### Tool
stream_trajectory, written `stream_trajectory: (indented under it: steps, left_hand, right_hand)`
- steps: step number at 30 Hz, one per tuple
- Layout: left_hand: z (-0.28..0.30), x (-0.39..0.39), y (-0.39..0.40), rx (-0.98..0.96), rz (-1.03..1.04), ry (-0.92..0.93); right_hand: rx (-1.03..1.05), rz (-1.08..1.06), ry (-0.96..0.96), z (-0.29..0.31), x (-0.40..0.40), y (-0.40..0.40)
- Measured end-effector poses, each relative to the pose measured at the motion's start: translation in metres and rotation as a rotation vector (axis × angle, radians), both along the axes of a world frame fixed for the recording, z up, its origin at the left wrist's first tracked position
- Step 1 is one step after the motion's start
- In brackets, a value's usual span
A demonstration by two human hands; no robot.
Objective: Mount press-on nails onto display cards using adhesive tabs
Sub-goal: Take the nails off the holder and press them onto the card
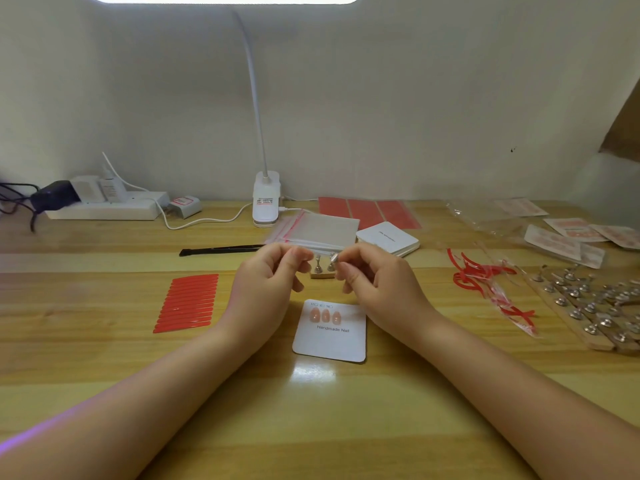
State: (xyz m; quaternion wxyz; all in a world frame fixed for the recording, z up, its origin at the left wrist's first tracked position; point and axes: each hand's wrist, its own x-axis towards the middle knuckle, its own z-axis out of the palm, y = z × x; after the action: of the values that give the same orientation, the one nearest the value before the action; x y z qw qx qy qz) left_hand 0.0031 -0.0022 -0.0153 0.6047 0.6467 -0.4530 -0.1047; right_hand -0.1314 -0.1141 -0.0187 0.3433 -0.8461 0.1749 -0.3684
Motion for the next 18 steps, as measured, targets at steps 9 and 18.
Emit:
stream_trajectory:
  steps: [9,18]
  left_hand:
    - [-0.004,-0.002,-0.001,0.024,0.039,-0.007]
    - [-0.005,-0.002,-0.002,0.047,-0.005,-0.056]
  right_hand:
    - [0.181,-0.188,-0.147,-0.004,-0.004,-0.018]
    - [0.066,-0.405,0.111,-0.011,-0.001,-0.035]
